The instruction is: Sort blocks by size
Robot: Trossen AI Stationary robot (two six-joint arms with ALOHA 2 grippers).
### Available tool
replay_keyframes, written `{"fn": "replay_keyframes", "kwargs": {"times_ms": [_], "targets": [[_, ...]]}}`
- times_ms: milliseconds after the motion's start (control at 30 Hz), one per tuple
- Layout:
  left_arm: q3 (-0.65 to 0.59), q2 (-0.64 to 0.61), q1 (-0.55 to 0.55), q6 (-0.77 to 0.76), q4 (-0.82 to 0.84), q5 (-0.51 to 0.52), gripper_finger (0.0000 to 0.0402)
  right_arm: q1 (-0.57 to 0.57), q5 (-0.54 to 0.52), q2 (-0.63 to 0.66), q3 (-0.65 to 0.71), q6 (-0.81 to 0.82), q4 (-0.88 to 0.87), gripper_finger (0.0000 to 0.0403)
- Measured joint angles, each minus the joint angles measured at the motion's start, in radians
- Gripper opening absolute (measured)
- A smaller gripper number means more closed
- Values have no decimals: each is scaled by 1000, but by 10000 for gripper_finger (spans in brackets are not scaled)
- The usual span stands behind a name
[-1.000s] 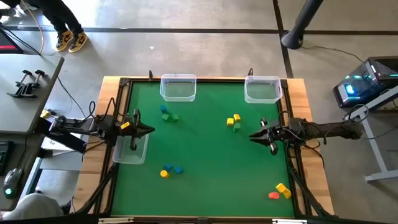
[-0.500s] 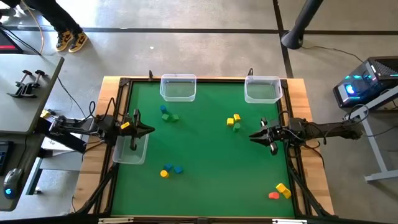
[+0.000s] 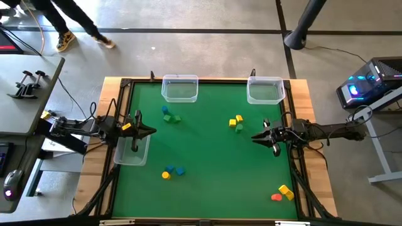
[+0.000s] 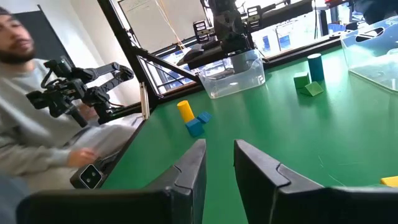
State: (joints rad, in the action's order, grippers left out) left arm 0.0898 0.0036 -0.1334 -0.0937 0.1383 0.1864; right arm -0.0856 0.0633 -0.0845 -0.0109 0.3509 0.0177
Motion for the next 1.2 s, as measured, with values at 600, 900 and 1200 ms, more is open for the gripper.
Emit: {"fn": "replay_keyframes", "kwargs": {"times_ms": [600,900,1200], "targets": [[0,0,0,-70,0,0,0,0,0,0,0,0,0,78],[0,6,-1,-243,-170,-5,0,0,0,0,0,0,0,78],[0,159,-57,-219,-370,38,0,0,0,0,0,0,0,78]]}}
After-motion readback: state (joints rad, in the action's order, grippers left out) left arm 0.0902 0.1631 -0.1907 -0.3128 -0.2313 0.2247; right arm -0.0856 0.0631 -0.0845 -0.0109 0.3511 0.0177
